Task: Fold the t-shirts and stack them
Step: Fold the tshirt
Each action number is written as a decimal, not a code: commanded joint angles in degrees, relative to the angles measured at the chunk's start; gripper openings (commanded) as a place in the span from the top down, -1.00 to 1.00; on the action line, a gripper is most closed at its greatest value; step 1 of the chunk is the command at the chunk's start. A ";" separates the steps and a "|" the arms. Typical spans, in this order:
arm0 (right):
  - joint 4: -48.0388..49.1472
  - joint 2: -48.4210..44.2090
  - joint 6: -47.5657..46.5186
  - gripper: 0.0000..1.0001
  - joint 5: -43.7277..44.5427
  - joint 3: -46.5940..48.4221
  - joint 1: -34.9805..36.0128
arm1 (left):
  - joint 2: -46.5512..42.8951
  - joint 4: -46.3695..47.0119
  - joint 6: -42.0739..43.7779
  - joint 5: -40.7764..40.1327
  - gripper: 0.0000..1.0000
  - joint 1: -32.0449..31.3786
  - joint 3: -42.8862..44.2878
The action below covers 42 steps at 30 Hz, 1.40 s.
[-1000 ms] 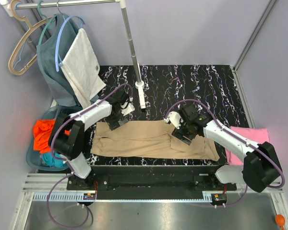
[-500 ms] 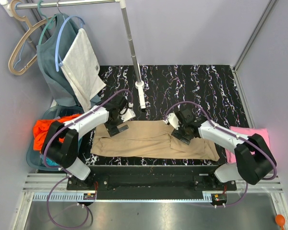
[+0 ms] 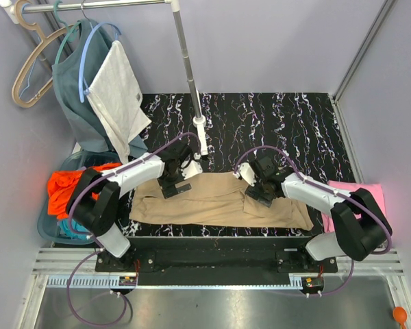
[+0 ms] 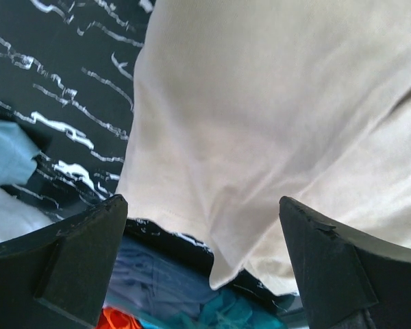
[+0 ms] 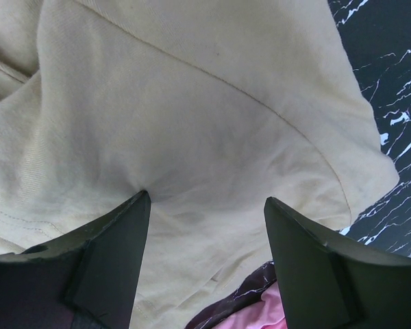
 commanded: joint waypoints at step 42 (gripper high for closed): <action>12.93 43.59 -21.80 -0.47 2.14 38.50 -20.77 | 24.60 0.57 4.06 -5.80 -0.98 -18.81 19.63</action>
